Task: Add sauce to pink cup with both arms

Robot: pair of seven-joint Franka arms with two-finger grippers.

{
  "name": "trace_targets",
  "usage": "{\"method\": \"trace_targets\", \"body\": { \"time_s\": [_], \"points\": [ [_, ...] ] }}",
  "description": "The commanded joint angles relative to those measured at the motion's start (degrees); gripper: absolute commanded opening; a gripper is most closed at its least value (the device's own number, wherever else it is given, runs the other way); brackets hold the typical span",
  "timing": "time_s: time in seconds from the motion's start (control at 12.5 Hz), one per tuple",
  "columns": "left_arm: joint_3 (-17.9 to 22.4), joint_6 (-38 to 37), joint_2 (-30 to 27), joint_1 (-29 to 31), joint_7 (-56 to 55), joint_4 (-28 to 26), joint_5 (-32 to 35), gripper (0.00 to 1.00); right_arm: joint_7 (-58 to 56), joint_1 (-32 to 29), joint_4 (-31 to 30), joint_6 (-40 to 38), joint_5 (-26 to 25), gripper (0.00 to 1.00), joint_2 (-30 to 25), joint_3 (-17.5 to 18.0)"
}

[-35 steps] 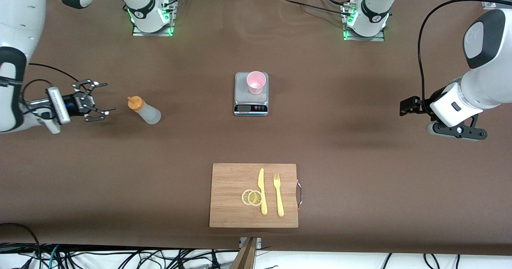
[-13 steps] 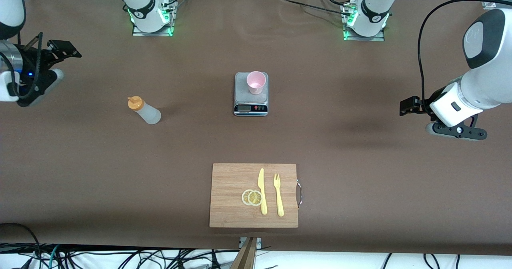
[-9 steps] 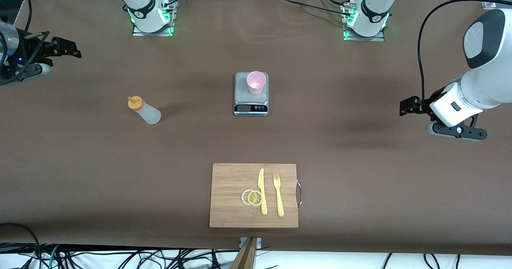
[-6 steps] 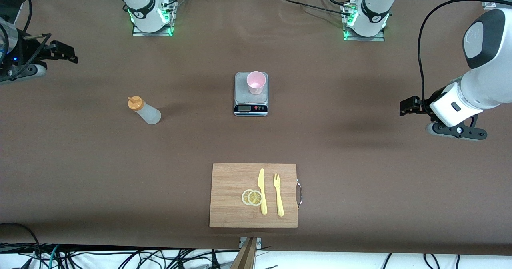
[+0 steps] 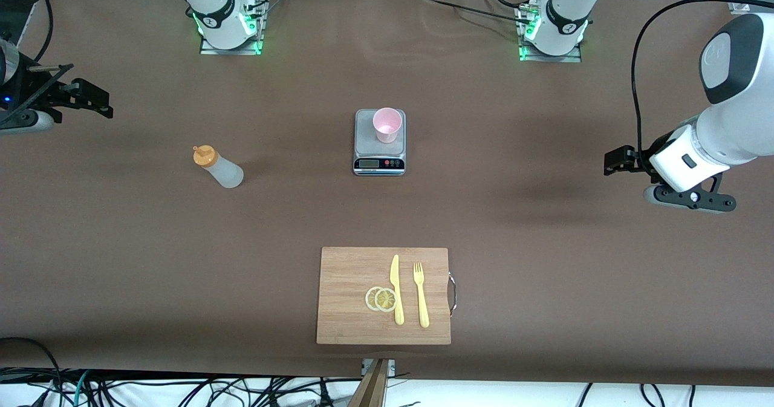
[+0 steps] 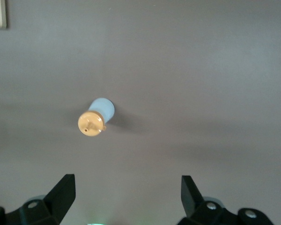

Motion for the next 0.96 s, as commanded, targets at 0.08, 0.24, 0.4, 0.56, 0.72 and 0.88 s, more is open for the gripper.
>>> {"method": "trace_targets", "body": {
  "time_s": [0.08,0.24,0.4,0.56,0.72,0.88],
  "points": [
    [0.1,-1.2,0.4,-0.3,0.8,1.3,0.4,1.00,4.8,1.1,11.1,-7.7,1.1,1.00,6.3,0.7],
    [0.1,-1.2,0.4,-0.3,0.8,1.3,0.4,1.00,5.2,-0.3,10.9,-5.8,1.2,1.00,5.3,0.7],
    [0.1,-1.2,0.4,-0.3,0.8,1.2,0.4,1.00,5.1,-1.3,7.0,-2.5,1.5,1.00,2.3,0.7],
    [0.1,-1.2,0.4,-0.3,0.8,1.1,0.4,1.00,5.1,-4.6,6.1,-2.3,1.4,1.00,1.4,4.5],
    [0.0,-1.2,0.4,-0.3,0.8,1.1,0.4,1.00,5.6,-4.5,6.0,-3.0,1.2,1.00,1.2,4.9],
    [0.0,-1.2,0.4,-0.3,0.9,1.2,0.4,1.00,5.6,-4.5,5.6,-2.8,1.2,1.00,0.8,4.8]
  ]
}}
